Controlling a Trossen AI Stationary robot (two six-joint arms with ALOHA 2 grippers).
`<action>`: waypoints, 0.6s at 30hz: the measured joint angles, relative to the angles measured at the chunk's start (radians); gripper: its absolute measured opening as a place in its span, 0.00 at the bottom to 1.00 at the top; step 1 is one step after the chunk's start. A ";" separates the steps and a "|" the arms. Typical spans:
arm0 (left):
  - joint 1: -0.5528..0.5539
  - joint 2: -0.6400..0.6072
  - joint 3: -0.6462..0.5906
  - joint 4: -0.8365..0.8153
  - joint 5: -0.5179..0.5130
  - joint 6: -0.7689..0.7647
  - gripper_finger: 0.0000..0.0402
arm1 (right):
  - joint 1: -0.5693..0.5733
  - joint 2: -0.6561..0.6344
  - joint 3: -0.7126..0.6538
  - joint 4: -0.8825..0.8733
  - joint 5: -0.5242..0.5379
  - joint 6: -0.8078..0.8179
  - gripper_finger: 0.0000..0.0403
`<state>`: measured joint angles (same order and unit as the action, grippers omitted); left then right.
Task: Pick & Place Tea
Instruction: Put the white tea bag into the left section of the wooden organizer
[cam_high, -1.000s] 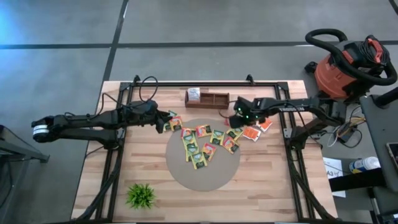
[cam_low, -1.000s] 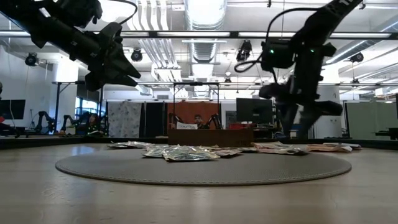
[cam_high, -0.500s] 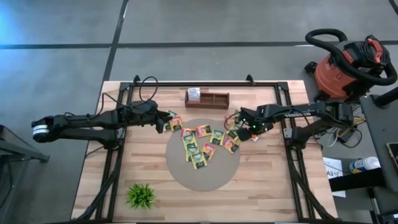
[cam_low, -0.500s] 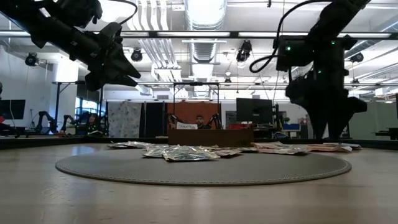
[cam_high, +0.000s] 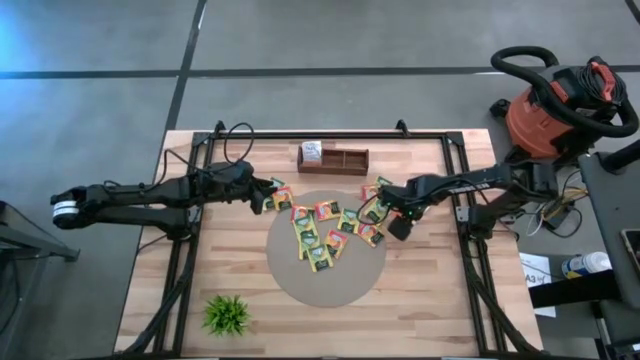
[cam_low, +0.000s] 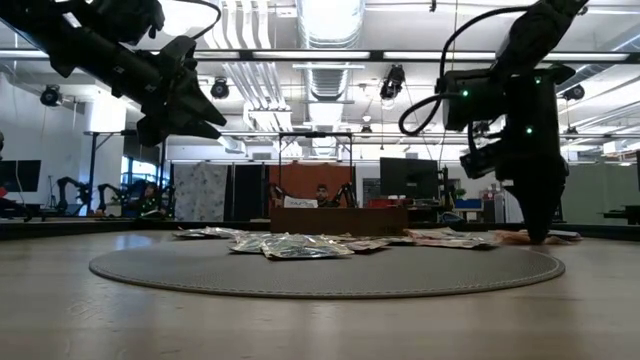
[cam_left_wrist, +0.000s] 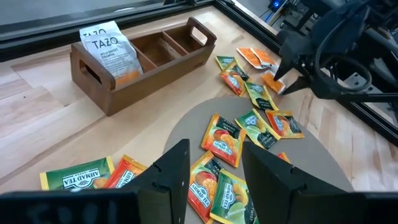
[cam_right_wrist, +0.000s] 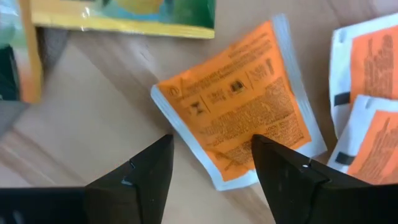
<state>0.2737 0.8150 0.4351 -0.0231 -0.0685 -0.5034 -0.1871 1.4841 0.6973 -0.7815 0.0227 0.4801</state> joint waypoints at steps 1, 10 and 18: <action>0.000 0.000 0.000 0.000 0.000 -0.001 0.35 | 0.000 0.009 0.001 0.001 0.000 -0.022 0.53; 0.000 0.000 0.000 0.000 0.000 -0.019 0.35 | 0.000 0.061 0.004 0.018 -0.019 -0.088 0.37; 0.000 0.000 0.000 0.000 -0.001 -0.027 0.35 | -0.001 0.012 -0.004 0.057 -0.023 -0.069 0.06</action>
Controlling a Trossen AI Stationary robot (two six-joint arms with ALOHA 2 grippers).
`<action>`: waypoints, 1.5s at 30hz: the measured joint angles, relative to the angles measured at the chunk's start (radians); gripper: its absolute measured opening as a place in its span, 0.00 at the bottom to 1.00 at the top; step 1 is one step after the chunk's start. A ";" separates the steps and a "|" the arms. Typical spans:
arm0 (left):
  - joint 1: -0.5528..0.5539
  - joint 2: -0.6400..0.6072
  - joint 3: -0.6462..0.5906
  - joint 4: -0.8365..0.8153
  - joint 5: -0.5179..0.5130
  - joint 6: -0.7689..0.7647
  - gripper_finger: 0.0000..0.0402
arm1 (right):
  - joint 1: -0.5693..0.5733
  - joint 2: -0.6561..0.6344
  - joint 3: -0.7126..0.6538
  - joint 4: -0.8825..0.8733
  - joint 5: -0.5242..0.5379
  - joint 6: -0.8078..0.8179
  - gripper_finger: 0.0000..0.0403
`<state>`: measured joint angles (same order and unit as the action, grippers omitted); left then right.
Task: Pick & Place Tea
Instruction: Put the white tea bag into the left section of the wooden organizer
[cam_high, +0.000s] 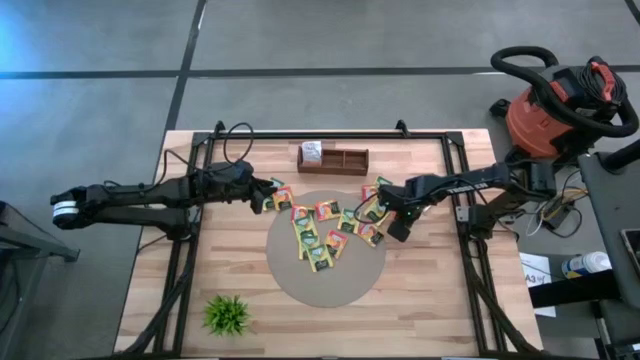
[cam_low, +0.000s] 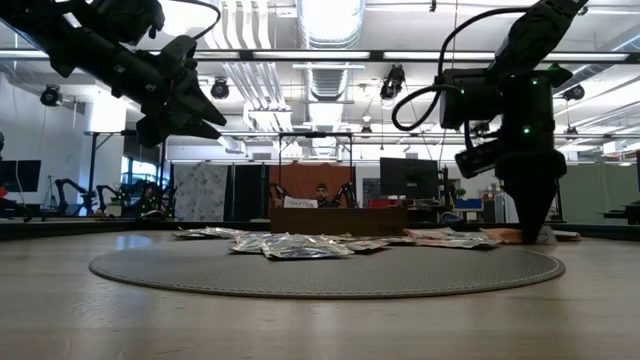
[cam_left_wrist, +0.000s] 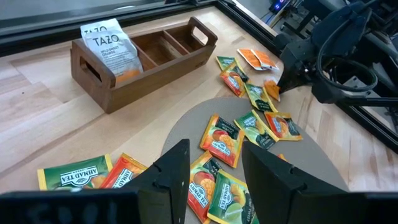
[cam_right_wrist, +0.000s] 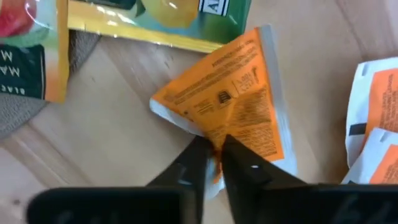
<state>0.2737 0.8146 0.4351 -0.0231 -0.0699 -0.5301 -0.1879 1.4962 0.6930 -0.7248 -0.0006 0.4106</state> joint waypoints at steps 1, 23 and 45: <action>0.000 0.000 0.000 0.000 0.000 -0.001 0.35 | 0.000 -0.008 0.000 0.004 -0.003 0.008 0.04; 0.001 0.021 0.000 0.400 0.030 0.001 0.35 | -0.082 -0.397 -0.114 1.267 -0.150 0.761 0.03; 0.002 0.279 0.162 0.605 0.324 -0.190 0.35 | -0.035 0.085 0.199 1.702 -0.241 0.774 0.03</action>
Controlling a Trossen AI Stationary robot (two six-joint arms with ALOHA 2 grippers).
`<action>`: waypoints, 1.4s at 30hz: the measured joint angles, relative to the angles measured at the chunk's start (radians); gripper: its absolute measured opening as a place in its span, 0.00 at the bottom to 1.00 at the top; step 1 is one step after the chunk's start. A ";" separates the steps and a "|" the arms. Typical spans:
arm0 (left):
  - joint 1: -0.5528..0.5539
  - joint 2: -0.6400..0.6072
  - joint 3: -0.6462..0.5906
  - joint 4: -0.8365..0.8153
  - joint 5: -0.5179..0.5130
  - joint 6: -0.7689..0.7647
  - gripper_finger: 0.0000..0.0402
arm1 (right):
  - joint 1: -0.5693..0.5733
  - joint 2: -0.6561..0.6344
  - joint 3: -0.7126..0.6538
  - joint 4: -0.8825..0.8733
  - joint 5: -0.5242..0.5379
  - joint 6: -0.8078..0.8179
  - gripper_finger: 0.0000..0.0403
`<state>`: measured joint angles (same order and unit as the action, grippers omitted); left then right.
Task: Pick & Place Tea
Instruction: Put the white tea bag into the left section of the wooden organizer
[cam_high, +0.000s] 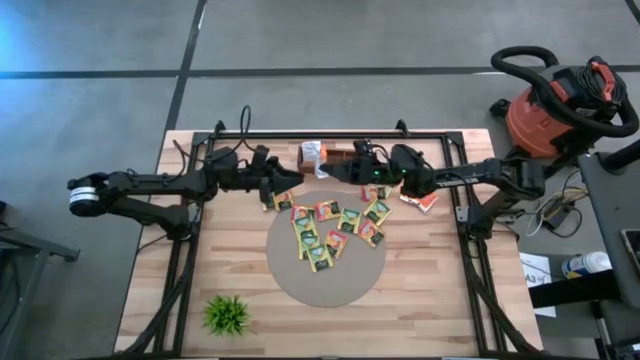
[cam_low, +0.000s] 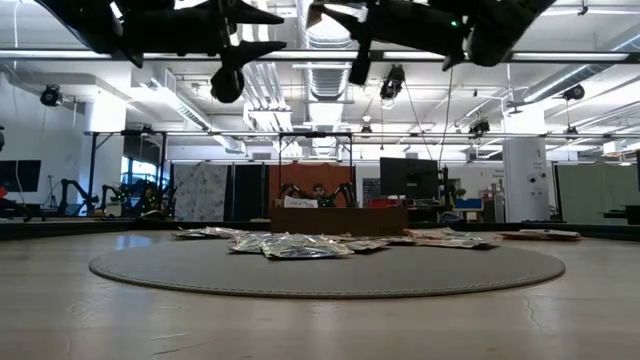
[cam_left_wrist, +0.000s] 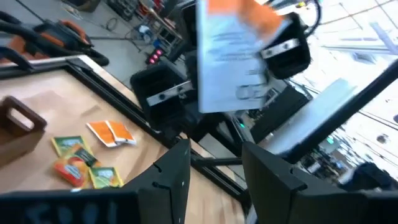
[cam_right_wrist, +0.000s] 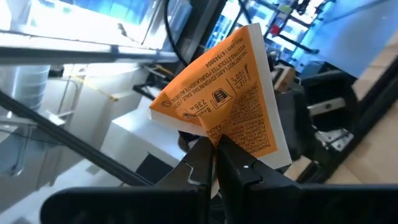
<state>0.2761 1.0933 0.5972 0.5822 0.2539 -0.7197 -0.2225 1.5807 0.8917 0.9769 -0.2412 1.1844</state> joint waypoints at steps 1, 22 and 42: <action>0.001 -0.004 -0.001 -0.003 -0.012 0.000 0.35 | -0.003 0.008 0.015 0.003 -0.017 -0.011 0.03; -0.006 0.105 -0.014 0.420 -0.137 -0.348 0.35 | -0.087 0.054 0.158 0.064 -0.174 -0.121 0.03; 0.002 0.272 0.091 0.768 -0.135 -0.515 0.35 | -0.089 0.058 0.243 0.047 -0.183 -0.235 0.03</action>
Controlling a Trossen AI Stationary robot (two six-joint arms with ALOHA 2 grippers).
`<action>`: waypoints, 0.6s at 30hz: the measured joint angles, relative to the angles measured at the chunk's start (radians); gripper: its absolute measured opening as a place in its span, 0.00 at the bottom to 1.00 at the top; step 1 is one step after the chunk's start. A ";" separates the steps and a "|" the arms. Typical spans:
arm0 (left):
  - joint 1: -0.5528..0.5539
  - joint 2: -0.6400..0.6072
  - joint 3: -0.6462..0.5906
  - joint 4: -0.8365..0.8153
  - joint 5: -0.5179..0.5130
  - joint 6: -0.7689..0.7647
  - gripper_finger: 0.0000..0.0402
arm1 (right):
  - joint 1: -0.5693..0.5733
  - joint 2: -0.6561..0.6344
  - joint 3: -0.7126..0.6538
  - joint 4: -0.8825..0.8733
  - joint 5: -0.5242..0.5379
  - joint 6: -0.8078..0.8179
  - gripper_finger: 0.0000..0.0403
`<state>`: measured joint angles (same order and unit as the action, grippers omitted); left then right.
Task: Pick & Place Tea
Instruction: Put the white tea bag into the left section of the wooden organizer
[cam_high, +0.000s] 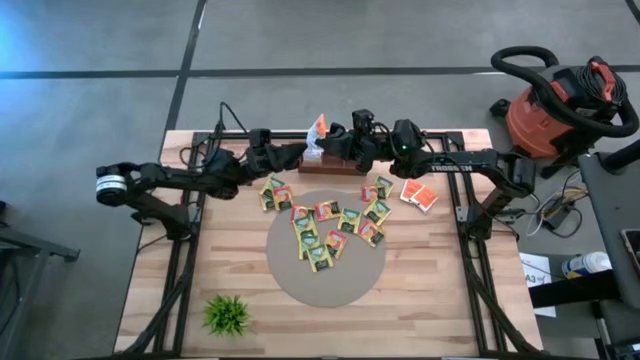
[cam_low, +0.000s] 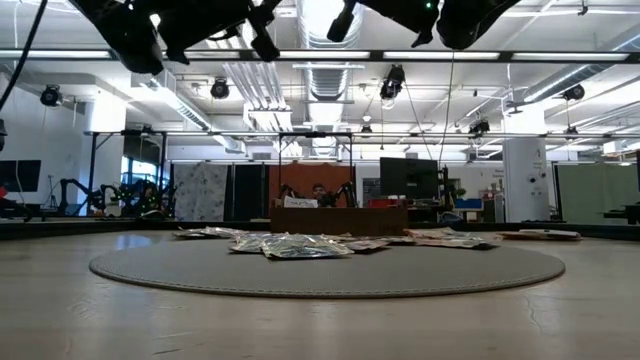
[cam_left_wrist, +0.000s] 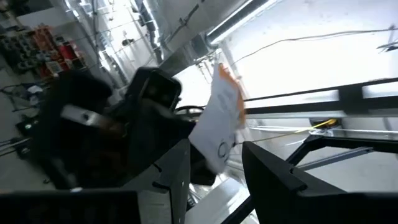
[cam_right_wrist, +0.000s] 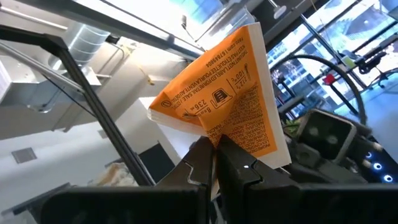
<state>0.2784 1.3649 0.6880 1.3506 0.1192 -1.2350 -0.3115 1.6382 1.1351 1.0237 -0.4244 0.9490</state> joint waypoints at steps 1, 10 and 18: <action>0.001 0.005 0.010 0.000 0.001 0.000 0.35 | 0.000 0.000 0.000 0.001 0.000 -0.001 0.03; 0.004 0.056 0.077 -0.005 0.047 -0.008 0.35 | -0.001 0.000 0.002 0.002 0.003 -0.016 0.03; 0.004 0.072 0.088 -0.003 0.047 -0.008 0.35 | -0.001 0.000 -0.003 0.001 0.004 -0.038 0.03</action>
<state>0.2821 1.4372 0.7765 1.3477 0.1658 -1.2430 -0.3126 1.6382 1.1320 1.0247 -0.4205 0.9109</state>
